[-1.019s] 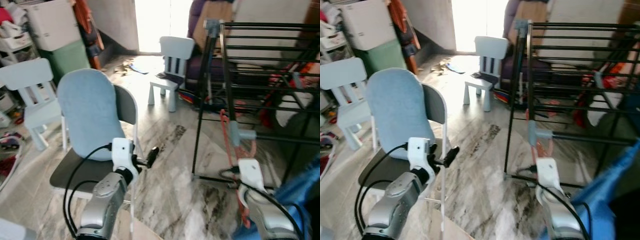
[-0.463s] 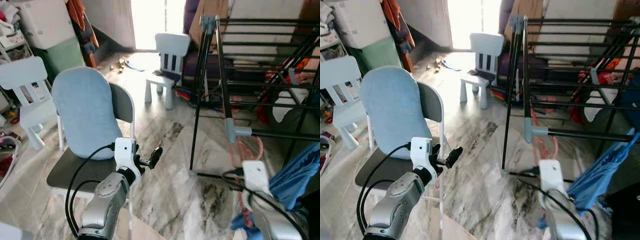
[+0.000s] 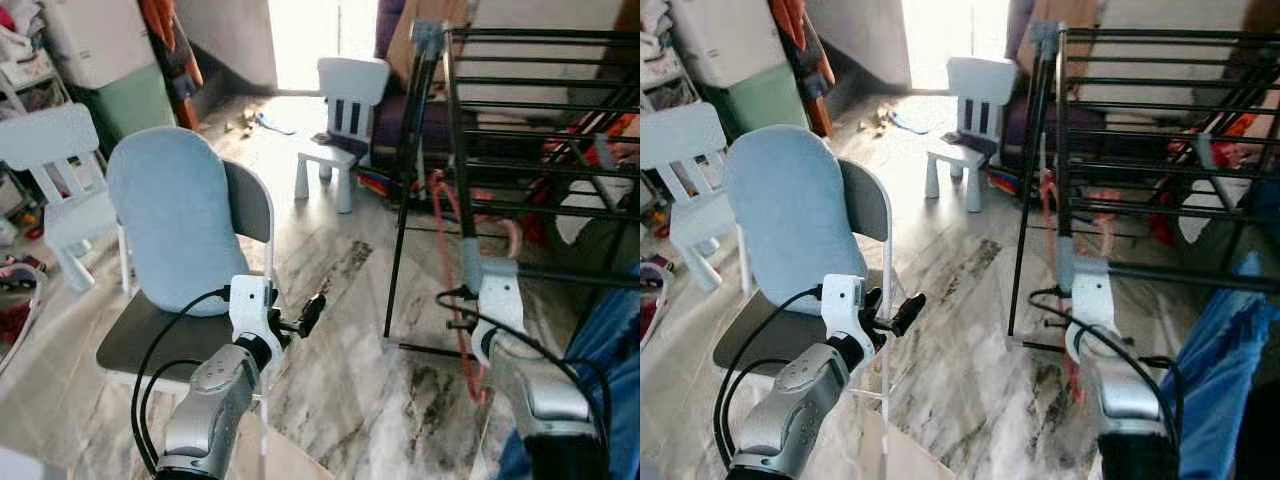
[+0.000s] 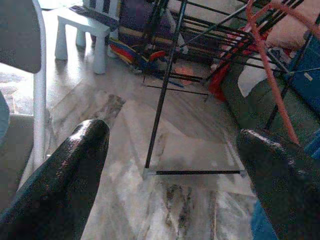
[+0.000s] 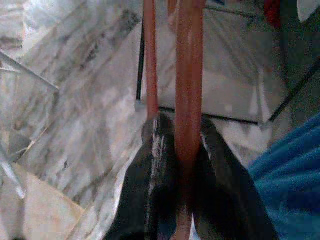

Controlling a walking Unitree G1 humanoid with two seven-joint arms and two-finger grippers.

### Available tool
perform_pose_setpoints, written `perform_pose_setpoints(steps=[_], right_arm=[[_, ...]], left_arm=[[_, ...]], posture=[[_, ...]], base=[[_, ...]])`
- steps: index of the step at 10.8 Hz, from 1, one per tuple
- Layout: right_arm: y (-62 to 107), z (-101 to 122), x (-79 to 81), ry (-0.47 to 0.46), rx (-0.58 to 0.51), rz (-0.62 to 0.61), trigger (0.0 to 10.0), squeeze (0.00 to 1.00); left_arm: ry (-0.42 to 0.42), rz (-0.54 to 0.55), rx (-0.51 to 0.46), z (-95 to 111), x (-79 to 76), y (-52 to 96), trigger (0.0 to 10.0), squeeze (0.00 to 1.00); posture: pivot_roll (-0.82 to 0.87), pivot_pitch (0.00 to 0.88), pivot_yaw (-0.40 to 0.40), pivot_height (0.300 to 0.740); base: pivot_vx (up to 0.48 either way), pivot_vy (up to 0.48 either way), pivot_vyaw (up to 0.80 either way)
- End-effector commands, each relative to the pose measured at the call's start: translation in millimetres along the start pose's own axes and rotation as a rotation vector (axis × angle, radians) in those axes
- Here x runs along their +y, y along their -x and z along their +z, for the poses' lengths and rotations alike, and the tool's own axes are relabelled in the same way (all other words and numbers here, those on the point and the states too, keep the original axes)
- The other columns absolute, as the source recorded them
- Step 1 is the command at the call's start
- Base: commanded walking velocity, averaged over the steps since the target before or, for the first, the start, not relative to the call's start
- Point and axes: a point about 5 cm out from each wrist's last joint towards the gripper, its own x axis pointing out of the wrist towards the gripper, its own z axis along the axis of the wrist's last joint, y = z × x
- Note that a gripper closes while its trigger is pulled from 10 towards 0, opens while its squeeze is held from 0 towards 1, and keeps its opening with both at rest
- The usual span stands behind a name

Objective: Hang hanger

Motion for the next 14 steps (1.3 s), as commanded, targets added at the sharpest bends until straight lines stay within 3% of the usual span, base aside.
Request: perform_pose_setpoints(steps=[1, 4, 5, 6, 7, 9, 10, 14], right_arm=[[2.7, -1, -0.8, 0.014, -0.011, 0.003, 10.0, 0.00], [15.7, -55, 9.1, 0.014, 0.155, 0.035, 10.0, 0.00], [17.4, -61, 10.0, 0.008, 0.173, 0.041, 10.0, 0.00], [20.7, -59, 9.2, 0.022, 0.152, 0.044, 10.0, 0.00], [26.6, -47, 7.2, 0.050, 0.051, 0.052, 10.0, 0.00], [36.6, -41, 3.9, 0.011, 0.001, 0.042, 10.0, 0.00], [48.4, -45, 1.6, 0.009, -0.011, 0.047, 10.0, 0.00], [57.4, -70, -8.2, 0.024, 0.036, 0.023, 10.0, 0.00]], left_arm=[[-0.004, 0.004, -0.007, 4, 0.5, 0.9, 10.0, 0.00], [-0.026, -0.014, 0.027, 0, 0.2, 5.1, 10.0, 0.00], [-0.027, -0.013, 0.029, 0, 1.0, 4.9, 10.0, 0.00], [-0.030, -0.015, 0.027, 1, 1.2, 4.9, 10.0, 0.00], [-0.032, -0.018, 0.024, 2, 1.3, 4.8, 10.0, 0.00], [-0.035, -0.024, 0.023, 3, 2.1, 4.4, 10.0, 0.00], [-0.041, -0.038, 0.024, 4, 1.9, 3.5, 10.0, 0.00], [-0.059, -0.076, 0.021, 6, -2.2, -1.1, 10.0, 0.00]], posture=[[-0.23, 0.000, 0.026, 0.740], [-0.24, 0.000, 0.036, 0.740], [-0.23, 0.000, 0.037, 0.740], [-0.24, 0.000, 0.039, 0.740], [-0.23, 0.000, 0.039, 0.740], [-0.24, 0.000, 0.049, 0.740], [-0.25, 0.000, 0.061, 0.740], [-0.26, 0.000, 0.066, 0.740]], base=[[0.000, 0.000, 0.00], [0.000, 0.000, 0.00], [0.000, 0.000, 0.00], [0.000, 0.000, 0.00], [0.000, 0.000, 0.00], [0.000, 0.000, 0.00], [0.000, 0.000, 0.00], [0.000, 0.000, 0.00]])
